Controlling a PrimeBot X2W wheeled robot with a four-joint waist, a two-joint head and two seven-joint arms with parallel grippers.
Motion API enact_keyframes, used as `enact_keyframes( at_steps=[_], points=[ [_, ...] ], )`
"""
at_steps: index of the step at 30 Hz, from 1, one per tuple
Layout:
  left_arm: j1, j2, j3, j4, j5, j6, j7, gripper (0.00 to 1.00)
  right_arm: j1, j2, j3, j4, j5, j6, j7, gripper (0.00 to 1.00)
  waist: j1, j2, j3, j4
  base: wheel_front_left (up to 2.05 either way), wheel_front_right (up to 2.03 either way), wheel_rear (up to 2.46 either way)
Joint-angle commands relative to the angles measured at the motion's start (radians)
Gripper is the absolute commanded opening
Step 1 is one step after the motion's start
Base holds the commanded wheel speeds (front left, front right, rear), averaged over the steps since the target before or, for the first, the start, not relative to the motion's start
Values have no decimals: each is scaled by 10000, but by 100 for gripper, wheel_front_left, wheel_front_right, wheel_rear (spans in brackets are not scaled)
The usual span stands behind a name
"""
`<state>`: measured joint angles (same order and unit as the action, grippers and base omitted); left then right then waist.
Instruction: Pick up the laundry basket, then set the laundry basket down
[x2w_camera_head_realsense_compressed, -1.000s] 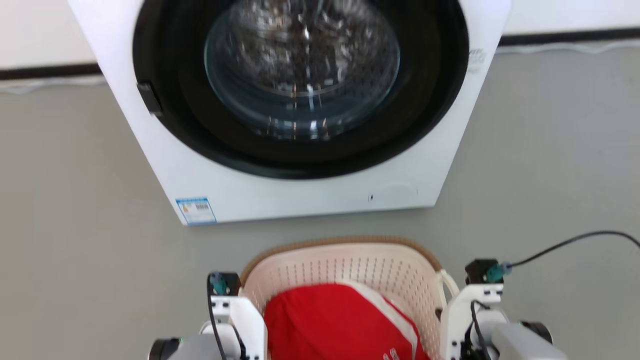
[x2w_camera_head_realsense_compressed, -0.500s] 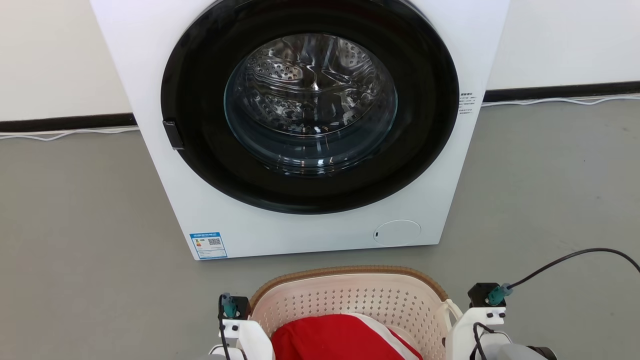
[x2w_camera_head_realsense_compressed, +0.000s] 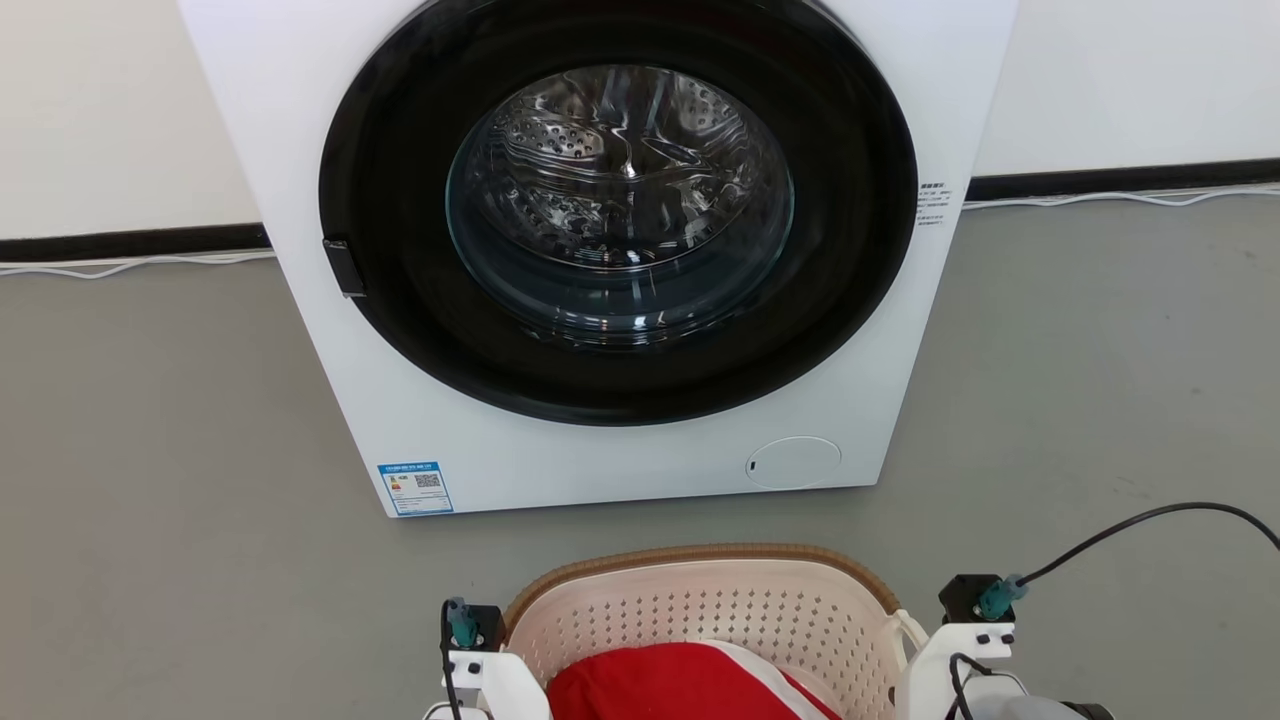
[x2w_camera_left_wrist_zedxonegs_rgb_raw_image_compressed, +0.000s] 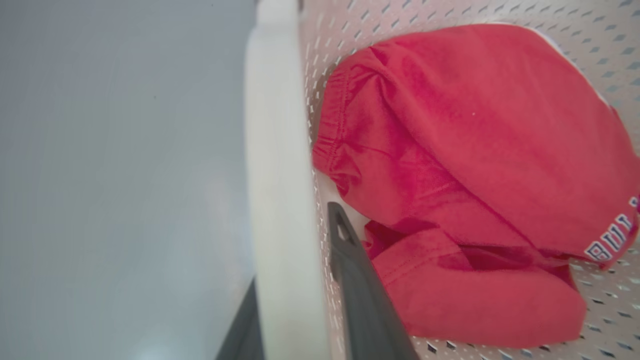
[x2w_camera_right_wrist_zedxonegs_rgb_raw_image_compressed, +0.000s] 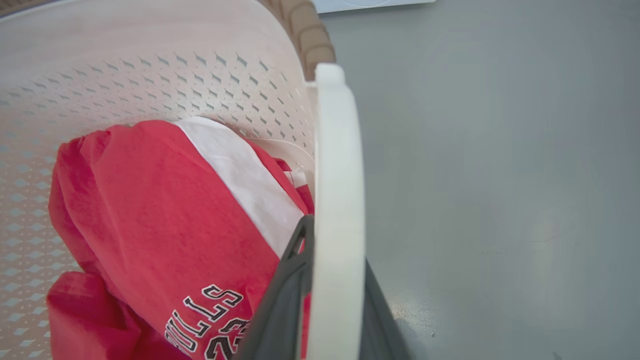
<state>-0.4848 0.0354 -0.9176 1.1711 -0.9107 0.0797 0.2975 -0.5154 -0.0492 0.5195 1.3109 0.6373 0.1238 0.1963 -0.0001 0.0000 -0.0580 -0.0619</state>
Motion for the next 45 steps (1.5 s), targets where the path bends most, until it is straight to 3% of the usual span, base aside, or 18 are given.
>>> enact_keyframes(
  at_steps=[1,37,45],
  points=[
    [-301,149,-60,-62,5,-27,-54,0,-283,-10,117,-202,-130,69,-28,0,1,0,21,7,0,0,0],
    [-687,149,-1360,247,-1241,-27,-275,0,-426,-10,342,-201,169,69,-33,0,1,0,260,-96,0,0,0],
    [-952,149,-1644,392,-1259,204,-599,0,-546,-10,598,-203,337,69,-501,0,1,0,788,-70,0,0,0]
  ],
)
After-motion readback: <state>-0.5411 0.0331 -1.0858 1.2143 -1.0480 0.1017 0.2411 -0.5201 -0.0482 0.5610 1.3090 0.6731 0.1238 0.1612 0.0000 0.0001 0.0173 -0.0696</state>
